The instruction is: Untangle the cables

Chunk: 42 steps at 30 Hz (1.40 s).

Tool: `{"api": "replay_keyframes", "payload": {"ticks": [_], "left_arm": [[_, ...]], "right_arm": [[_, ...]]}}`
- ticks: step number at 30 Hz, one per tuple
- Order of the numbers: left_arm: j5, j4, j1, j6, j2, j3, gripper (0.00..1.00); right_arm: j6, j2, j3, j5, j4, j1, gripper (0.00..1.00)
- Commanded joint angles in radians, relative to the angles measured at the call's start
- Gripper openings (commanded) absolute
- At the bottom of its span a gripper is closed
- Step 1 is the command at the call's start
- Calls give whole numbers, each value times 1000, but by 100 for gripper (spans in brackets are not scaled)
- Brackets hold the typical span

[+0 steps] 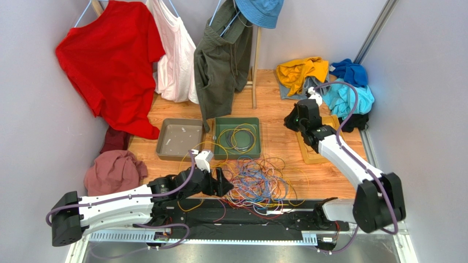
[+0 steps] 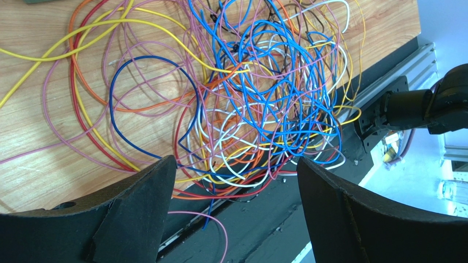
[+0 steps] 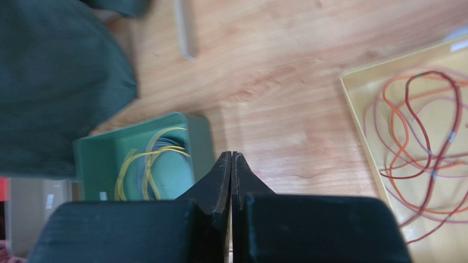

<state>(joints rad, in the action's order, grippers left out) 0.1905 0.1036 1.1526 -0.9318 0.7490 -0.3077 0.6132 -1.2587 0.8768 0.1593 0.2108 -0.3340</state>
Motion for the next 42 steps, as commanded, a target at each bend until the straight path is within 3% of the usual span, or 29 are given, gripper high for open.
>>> {"api": "replay_keyframes", "payload": {"ticks": [1, 7, 13, 18, 21, 22, 26, 30, 34, 36, 39, 42], "left_arm": [[-10, -18, 2, -1, -25, -24, 89], [21, 1, 4, -2, -91, 5, 89], [23, 2, 2, -1, -60, -1, 90], [24, 34, 2, -9, -76, -5, 89], [43, 54, 2, -6, -109, -8, 90], [53, 57, 2, 1, -120, -10, 90], [78, 76, 2, 21, -117, -39, 91], [81, 90, 4, 27, -79, -76, 91], [70, 64, 2, 21, -42, -83, 91], [73, 47, 2, 18, -28, -85, 91], [69, 33, 2, 27, 9, -97, 93], [23, -2, 2, 50, 61, -106, 98]], "right_arm": [[68, -27, -25, -44, -49, 119, 0], [135, -33, -134, -113, -68, 278, 0], [160, -44, -185, -144, -100, 308, 0], [207, 65, -246, -159, -165, 311, 1], [267, 211, -328, -279, -332, 309, 14], [279, 264, -332, -332, -371, 300, 28], [286, 383, -308, -366, -329, 256, 46], [293, 501, -315, -376, -286, 247, 47], [331, 611, -337, -430, -263, 242, 36], [361, 671, -373, -461, -289, 231, 36], [341, 741, -386, -477, -252, 155, 37], [289, 823, -404, -436, -170, 0, 38]]}}
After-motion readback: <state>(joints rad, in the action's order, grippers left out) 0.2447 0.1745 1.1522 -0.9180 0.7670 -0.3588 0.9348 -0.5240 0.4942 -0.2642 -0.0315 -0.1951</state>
